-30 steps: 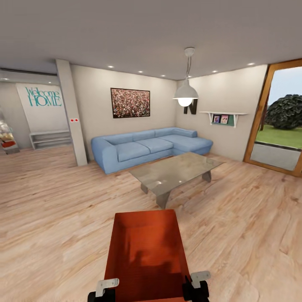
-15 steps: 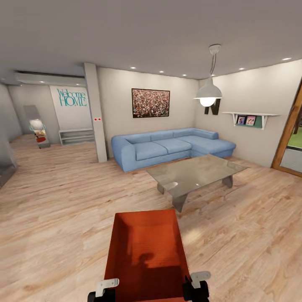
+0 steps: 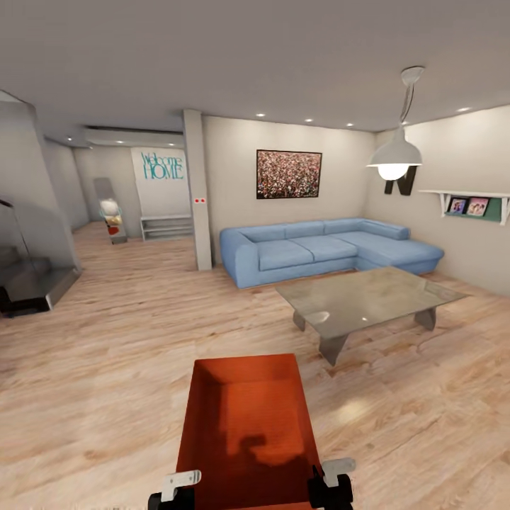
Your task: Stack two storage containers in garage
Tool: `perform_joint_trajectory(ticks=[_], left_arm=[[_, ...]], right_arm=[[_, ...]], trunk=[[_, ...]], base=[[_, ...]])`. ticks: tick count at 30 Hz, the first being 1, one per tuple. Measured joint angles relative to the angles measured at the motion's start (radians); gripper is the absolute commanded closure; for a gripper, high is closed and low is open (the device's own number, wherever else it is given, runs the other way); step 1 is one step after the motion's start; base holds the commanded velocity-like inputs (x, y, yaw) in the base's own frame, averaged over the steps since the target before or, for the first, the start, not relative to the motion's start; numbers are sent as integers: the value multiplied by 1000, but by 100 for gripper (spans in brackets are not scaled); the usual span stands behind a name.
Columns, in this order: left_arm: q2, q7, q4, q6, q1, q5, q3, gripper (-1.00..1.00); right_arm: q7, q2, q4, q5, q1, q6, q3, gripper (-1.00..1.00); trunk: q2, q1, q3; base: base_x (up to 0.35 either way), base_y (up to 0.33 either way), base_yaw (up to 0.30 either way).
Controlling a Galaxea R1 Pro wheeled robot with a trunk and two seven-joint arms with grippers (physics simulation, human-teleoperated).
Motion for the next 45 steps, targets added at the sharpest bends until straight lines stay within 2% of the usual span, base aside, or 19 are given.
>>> perform_joint_trajectory(ticks=[45], left_arm=[[0, 1, 0, 0, 0, 0, -1, 100]], right_arm=[[0, 0, 0, -1, 1, 0, -1, 100]], trunk=[[0, 0, 0]], base=[[0, 0, 293]])
